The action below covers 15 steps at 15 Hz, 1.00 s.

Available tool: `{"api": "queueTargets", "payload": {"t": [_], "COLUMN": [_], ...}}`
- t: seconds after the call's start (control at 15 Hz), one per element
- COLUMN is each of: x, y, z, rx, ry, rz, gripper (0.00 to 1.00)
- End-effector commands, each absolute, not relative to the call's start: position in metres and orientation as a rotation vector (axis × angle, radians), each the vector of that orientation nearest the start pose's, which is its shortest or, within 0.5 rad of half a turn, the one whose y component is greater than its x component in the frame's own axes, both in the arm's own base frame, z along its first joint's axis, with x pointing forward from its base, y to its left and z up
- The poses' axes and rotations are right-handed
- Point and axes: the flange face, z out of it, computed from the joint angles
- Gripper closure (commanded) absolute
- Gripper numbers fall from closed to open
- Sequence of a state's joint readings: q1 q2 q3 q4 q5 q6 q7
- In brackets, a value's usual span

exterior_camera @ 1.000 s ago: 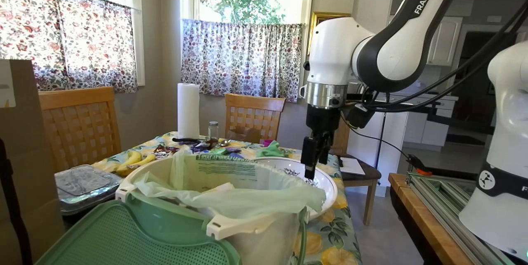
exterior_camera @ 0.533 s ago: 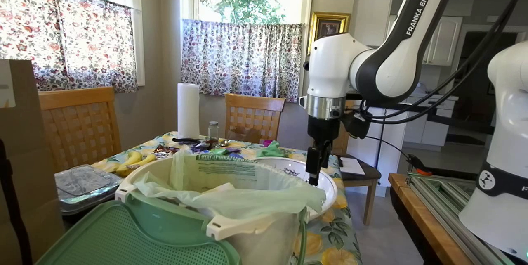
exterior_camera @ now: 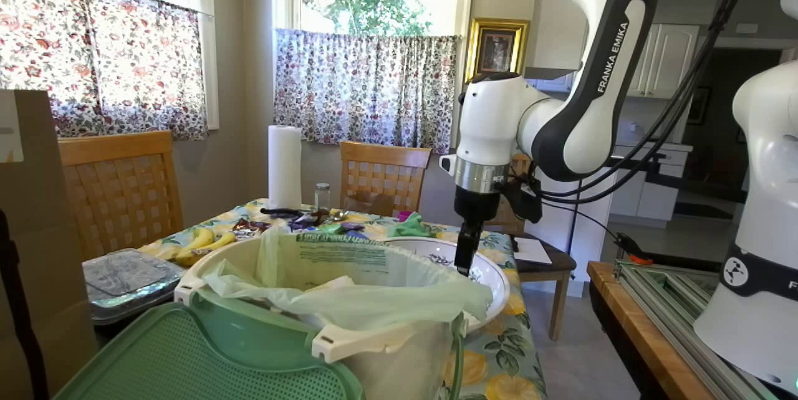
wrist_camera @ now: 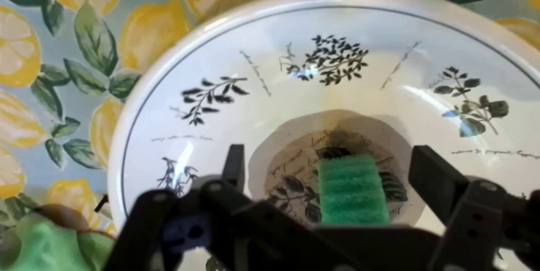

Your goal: Stir in the bowl, then remove the sponge from the bowl

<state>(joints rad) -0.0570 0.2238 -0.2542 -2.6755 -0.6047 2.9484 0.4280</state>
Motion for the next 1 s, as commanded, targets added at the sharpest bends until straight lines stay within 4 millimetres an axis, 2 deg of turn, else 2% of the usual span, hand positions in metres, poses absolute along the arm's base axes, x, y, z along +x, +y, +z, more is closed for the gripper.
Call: {"api": "queueTargets", "payload": {"t": [0.0,0.27,0.67,0.93], "x": [0.413,0.422,0.429,0.443], "y": [-0.105,-0.104,-0.079,-0.081], "z": [0.158,0.154,0.133,0.131], "rx": [-3.355,-3.274,-3.056,-3.045], "ry": [0.164,0.226,0.305,0.303], "rz": [-0.153,-0.311,-0.492,-0.529], "gripper": [0.00,0.00,0.00,0.00]}}
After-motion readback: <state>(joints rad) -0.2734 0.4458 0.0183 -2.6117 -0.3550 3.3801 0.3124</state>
